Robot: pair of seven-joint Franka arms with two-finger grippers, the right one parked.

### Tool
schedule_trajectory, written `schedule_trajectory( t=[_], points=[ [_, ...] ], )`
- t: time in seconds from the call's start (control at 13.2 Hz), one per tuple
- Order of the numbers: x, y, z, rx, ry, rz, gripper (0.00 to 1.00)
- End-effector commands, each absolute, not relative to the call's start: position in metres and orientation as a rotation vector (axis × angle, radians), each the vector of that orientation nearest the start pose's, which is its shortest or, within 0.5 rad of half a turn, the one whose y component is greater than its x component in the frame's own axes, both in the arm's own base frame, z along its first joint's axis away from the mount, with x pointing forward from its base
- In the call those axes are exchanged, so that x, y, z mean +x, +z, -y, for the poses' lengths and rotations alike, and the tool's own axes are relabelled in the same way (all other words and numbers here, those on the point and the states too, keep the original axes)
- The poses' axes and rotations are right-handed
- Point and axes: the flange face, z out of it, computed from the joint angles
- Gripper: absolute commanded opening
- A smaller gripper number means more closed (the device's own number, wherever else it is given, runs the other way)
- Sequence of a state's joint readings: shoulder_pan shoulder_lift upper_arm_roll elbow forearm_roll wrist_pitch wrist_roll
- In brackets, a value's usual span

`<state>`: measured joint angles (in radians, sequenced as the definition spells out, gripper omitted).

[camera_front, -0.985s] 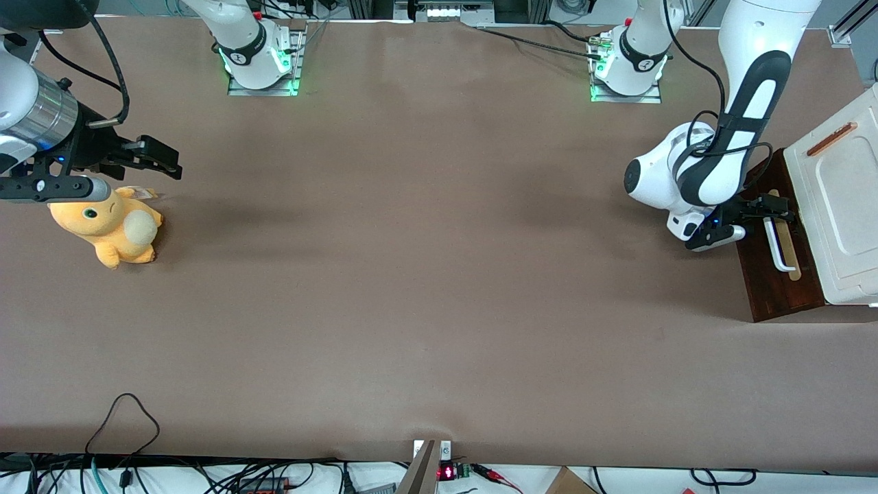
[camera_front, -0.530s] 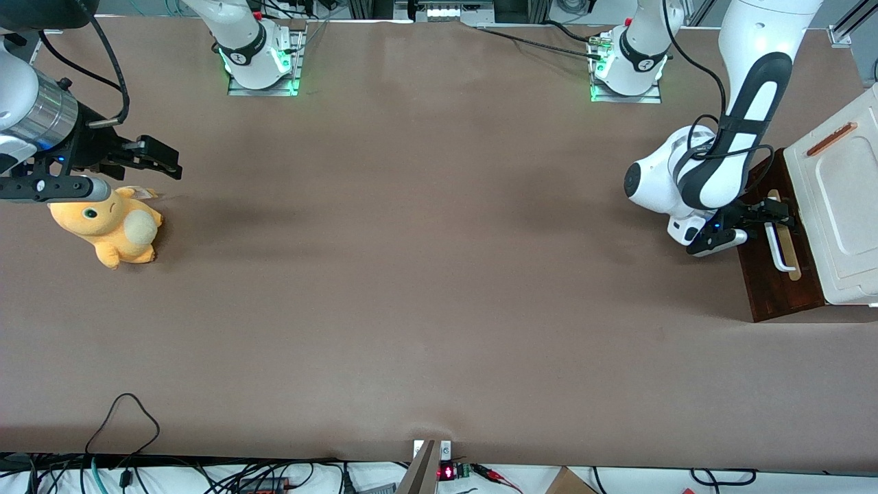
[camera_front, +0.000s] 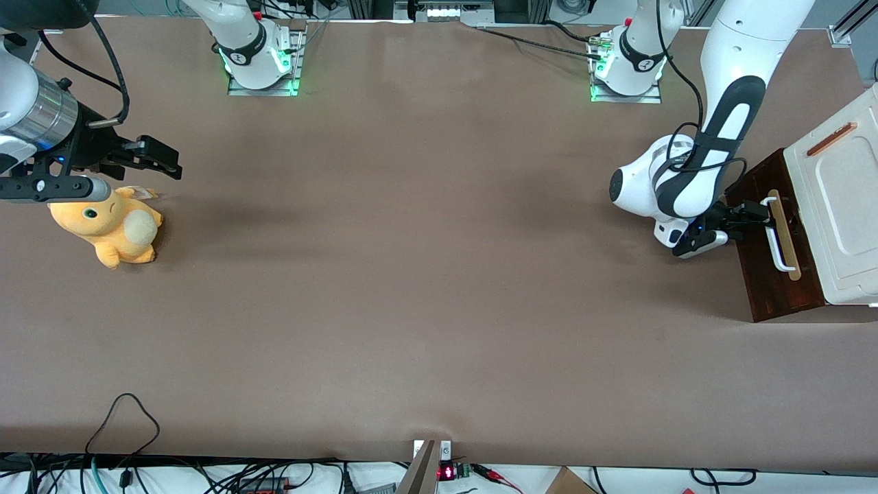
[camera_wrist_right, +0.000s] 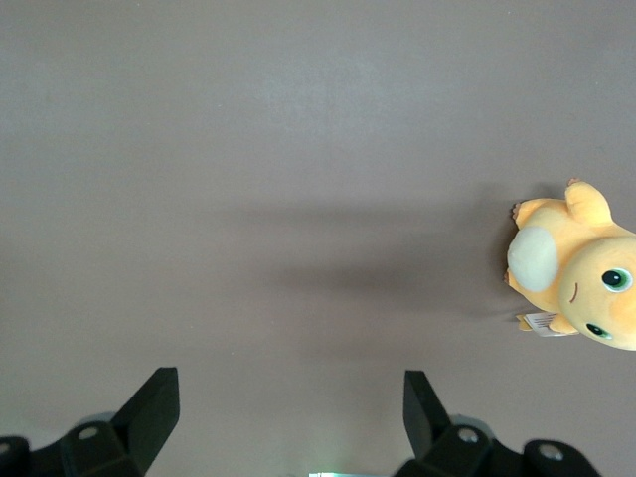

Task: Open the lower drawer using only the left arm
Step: 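Close the left gripper around the white bar handle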

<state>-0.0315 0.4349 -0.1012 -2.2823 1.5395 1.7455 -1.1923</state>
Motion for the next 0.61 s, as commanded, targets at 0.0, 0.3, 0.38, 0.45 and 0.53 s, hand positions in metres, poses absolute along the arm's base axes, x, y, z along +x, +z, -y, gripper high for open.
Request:
schedule_trajectory(
  t=[0.0,0.3,0.38,0.45,0.53],
  points=[
    [0.495,0.184,-0.031,-1.742,-0.141,-0.119,0.87],
    [0.492,0.180,-0.042,-1.731,-0.119,-0.116,0.74],
    [0.492,0.180,-0.043,-1.728,-0.118,-0.115,0.69],
    [0.492,0.180,-0.044,-1.726,-0.117,-0.114,0.66],
    [0.492,0.180,-0.044,-1.725,-0.114,-0.118,0.60]
  ],
)
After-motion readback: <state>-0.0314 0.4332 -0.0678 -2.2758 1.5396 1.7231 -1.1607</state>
